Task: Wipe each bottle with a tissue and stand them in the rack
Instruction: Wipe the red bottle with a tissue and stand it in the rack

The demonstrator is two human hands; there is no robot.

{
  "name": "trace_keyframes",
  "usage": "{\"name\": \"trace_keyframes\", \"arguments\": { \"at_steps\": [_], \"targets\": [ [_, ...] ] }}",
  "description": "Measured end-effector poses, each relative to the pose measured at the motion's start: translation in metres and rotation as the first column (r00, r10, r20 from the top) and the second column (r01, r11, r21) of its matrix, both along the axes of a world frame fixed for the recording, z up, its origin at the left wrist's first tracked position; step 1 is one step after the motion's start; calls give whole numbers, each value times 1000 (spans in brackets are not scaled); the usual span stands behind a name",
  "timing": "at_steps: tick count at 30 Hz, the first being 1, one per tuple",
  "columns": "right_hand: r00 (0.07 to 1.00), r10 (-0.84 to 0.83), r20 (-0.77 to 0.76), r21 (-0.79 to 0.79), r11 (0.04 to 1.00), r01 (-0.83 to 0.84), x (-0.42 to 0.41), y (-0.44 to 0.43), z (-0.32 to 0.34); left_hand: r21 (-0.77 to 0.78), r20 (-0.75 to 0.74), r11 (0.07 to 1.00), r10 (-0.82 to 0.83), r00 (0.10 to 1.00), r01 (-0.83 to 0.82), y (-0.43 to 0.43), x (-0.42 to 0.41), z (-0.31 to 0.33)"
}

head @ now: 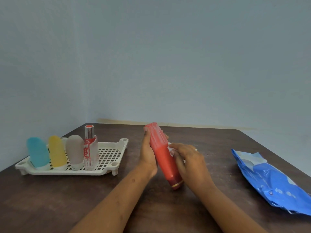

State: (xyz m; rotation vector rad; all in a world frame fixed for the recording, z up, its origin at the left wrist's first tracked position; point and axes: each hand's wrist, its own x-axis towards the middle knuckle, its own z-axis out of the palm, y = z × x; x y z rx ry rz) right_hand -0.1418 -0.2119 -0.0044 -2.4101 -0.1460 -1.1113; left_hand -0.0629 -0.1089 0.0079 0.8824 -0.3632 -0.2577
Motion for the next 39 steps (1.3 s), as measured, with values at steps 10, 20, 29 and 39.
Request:
{"name": "trace_keyframes", "arguments": {
  "at_steps": [10, 20, 29, 39],
  "targets": [
    [980, 152, 127, -331, 938, -103, -3, 20, 1, -63, -51, 993, -106, 993, 103, 1, 5, -1],
    [983, 62, 172, -194, 981, -28, 1, 9, 2, -80, -57, 985, -159, 986, 154, -1, 9, -5],
    [997, -17, 78, 124, 992, 7, -1, 4, 4, -7, -13, 986, -169, 986, 169, 1, 9, -3],
    [965, 4, 262, 106, 994, -33, -1, 2, 4, 40, -7, 945, -325, 946, 325, 4, -1, 3]
  ]
}}
